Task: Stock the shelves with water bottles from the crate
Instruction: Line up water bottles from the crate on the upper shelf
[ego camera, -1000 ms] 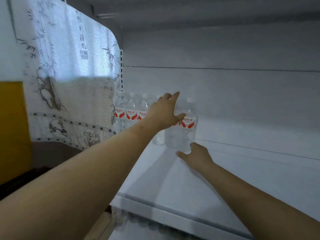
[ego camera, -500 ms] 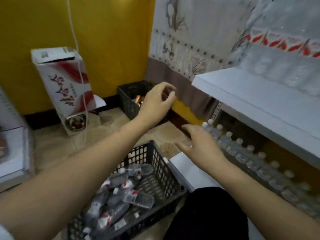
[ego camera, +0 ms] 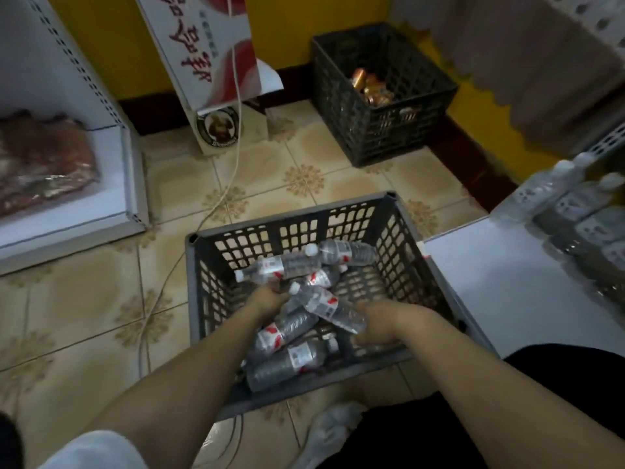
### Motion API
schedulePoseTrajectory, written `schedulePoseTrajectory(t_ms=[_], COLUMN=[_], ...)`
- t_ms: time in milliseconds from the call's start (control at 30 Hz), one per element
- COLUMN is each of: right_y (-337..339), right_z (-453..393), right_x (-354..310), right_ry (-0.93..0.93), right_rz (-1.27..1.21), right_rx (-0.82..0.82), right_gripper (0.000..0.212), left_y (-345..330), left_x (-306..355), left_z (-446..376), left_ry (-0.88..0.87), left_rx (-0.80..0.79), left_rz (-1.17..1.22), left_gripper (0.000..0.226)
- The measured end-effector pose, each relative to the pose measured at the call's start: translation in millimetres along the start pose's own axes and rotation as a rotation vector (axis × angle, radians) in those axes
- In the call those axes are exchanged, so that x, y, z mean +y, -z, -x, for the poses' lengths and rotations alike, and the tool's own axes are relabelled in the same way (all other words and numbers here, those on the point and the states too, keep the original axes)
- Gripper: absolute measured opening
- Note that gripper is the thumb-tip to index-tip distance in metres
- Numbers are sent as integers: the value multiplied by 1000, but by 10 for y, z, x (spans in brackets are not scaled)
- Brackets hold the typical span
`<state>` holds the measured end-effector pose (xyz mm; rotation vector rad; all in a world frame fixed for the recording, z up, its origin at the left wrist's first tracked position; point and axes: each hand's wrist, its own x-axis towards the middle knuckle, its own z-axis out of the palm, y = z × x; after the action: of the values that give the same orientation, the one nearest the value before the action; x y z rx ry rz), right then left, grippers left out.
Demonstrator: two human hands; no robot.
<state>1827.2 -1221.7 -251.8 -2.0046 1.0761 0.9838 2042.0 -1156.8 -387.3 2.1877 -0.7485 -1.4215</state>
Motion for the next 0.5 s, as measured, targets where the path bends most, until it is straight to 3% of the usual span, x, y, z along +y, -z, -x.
schedulePoseTrajectory(t_ms=[167, 300, 367, 500], right_y=[67, -2, -23, -11], right_z=[-139, -229, -259, -251], right_x=[107, 199, 234, 329], right_ry=[16, -8, -24, -39], right_rz=[-126, -180, -182, -185], right_rx=[-3, 42, 17, -3], right_gripper=[57, 60, 61, 54], left_y=[-341, -630, -711, -769], left_x=[-228, -25, -28, -150], left_z=[-618, -681, -731, -761], left_ry=[190, 330, 364, 223], left_rx=[34, 90, 95, 129], left_rz=[354, 777, 802, 580], left_gripper=[43, 36, 33, 42])
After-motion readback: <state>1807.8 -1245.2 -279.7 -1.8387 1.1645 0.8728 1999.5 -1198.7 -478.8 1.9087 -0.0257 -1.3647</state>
